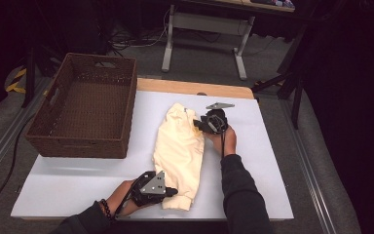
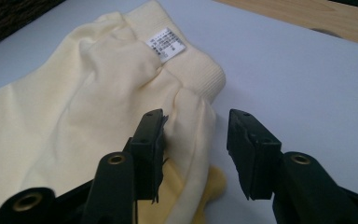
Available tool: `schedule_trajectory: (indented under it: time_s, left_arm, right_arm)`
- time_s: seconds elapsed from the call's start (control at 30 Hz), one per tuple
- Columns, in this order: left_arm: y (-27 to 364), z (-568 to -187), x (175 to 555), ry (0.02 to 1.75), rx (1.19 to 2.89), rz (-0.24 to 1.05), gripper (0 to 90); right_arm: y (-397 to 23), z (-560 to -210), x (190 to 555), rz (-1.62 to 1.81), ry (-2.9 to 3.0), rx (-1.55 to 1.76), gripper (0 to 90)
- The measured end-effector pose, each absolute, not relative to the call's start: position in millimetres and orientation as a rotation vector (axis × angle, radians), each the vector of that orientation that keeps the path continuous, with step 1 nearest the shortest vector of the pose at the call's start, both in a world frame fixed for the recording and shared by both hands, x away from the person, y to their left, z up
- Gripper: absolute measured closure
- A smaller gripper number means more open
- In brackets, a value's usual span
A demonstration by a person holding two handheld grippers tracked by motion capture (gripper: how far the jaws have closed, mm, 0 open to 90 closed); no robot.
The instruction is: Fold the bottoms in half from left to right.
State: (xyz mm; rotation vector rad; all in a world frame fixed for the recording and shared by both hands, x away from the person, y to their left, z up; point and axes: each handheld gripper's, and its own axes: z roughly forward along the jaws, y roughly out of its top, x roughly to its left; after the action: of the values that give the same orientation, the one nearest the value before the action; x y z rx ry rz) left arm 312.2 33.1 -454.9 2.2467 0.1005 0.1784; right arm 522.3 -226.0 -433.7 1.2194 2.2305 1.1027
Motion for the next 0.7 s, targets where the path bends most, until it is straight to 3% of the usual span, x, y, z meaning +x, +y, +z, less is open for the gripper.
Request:
schedule_trajectory:
  time_s: [0.13, 0.37, 0.7]
  left_arm:
    - [33, -456, 312, 0.091, 2.243, 0.175, 89.8]
    - [32, -457, 312, 0.096, 2.236, 0.172, 89.7]
    - [27, -459, 305, 0.064, 2.257, 0.151, 89.9]
  right_arm:
    - [-215, -445, 533, 1.071, 2.283, 1.276, 61.0]
    - [-212, -446, 540, 1.024, 2.3, 1.256, 77.1]
    - [-206, -430, 546, 0.956, 2.245, 1.142, 80.0]
